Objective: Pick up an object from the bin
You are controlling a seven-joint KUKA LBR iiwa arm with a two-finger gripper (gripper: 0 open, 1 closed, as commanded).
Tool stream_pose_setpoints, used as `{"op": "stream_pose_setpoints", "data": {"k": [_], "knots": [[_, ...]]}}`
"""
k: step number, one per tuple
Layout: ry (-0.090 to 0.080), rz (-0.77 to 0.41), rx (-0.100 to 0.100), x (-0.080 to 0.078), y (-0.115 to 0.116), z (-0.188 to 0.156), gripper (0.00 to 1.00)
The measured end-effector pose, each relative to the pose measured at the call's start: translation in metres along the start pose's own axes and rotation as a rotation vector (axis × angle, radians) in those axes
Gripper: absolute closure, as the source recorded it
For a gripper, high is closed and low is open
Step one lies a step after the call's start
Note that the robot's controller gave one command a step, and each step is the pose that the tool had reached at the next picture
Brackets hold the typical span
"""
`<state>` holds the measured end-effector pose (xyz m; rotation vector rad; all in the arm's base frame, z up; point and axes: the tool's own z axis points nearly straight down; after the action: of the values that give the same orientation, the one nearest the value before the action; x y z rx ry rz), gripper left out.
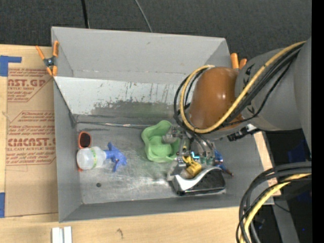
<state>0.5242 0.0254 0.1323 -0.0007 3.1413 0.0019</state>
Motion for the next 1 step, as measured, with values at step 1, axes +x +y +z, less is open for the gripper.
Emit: {"op": "stream_pose_setpoints", "data": {"k": [1], "knots": [[0.000, 0.000, 0.000, 0.0000, 0.0000, 0.0000, 0.00]]}}
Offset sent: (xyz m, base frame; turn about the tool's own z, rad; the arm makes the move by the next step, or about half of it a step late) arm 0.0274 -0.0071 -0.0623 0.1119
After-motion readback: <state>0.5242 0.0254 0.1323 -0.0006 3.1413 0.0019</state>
